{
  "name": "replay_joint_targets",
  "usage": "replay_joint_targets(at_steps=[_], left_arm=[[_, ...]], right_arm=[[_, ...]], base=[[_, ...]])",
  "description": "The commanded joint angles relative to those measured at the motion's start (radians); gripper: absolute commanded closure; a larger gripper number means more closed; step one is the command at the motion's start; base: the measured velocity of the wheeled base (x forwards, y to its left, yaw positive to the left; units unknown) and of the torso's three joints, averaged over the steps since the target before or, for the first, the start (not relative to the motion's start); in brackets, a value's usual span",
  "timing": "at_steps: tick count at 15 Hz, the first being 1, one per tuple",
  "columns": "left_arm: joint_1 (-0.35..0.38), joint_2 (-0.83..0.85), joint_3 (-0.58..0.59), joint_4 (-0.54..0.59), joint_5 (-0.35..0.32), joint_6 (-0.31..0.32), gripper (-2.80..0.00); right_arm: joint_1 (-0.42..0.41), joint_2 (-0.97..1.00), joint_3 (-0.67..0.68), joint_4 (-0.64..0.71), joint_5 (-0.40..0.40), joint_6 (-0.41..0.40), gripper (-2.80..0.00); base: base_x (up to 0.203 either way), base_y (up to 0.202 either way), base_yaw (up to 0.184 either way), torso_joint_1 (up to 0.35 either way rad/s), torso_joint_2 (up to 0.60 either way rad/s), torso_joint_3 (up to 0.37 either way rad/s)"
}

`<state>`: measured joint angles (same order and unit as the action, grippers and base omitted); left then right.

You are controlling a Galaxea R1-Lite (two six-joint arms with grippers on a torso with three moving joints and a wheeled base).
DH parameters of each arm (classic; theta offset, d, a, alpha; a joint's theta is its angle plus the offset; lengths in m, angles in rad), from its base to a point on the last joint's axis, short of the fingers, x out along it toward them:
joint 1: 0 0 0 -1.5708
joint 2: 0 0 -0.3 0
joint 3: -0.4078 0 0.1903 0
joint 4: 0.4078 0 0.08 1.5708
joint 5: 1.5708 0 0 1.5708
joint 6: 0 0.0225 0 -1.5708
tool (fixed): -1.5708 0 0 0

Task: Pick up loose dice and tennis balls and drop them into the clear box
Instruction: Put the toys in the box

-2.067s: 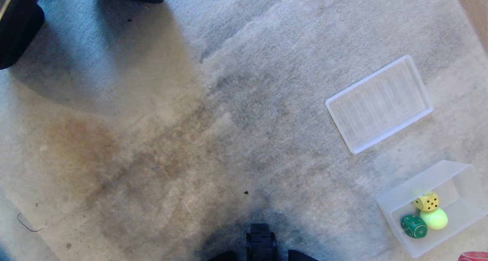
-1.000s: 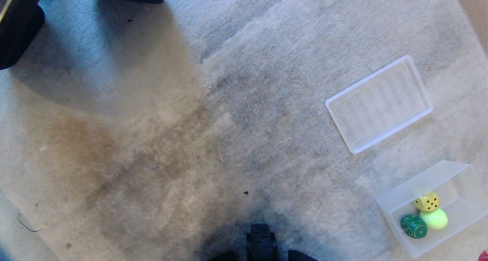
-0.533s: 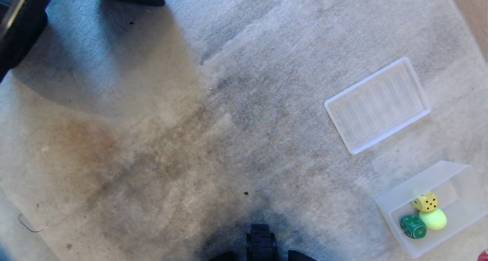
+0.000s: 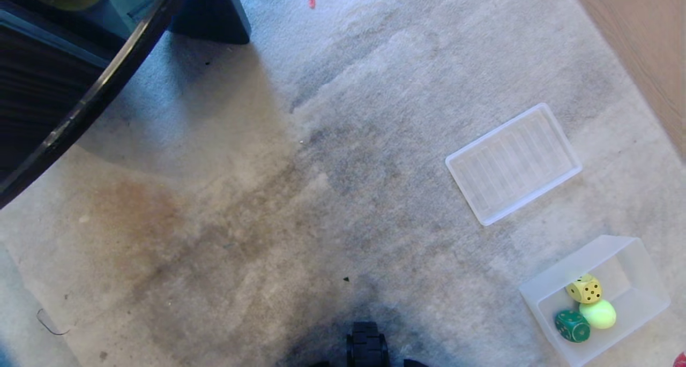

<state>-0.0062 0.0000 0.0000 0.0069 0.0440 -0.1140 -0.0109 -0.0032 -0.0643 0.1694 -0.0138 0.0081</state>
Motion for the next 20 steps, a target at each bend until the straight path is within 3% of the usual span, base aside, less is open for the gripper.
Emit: replay_joint_targets(at_steps=[1, 6, 15, 20], left_arm=[[0.0, 0.0, 0.0, -0.001, 0.0, -0.003, 0.0], [0.0, 0.0, 0.0, 0.001, -0.001, 0.004, 0.0], [0.0, 0.0, 0.0, 0.001, -0.001, 0.004, 0.0], [0.0, 0.0, 0.0, 0.001, -0.001, 0.002, 0.0]], right_arm=[[0.0, 0.002, 0.0, 0.001, 0.0, 0.0, 0.0], [0.0, 0.002, 0.0, 0.001, 0.002, -0.005, 0.0], [0.0, 0.002, 0.0, 0.001, 0.005, -0.005, 0.0], [0.0, 0.002, 0.0, 0.001, 0.002, -0.005, 0.0]], base=[[0.0, 0.0, 0.0, 0.004, 0.01, 0.051], [-0.017, 0.0, 0.0, 0.001, 0.0, 0.023], [-0.18, 0.0, 0.0, 0.002, 0.0, 0.002], [-0.023, 0.0, -0.001, 0.0, 0.0, 0.0]])
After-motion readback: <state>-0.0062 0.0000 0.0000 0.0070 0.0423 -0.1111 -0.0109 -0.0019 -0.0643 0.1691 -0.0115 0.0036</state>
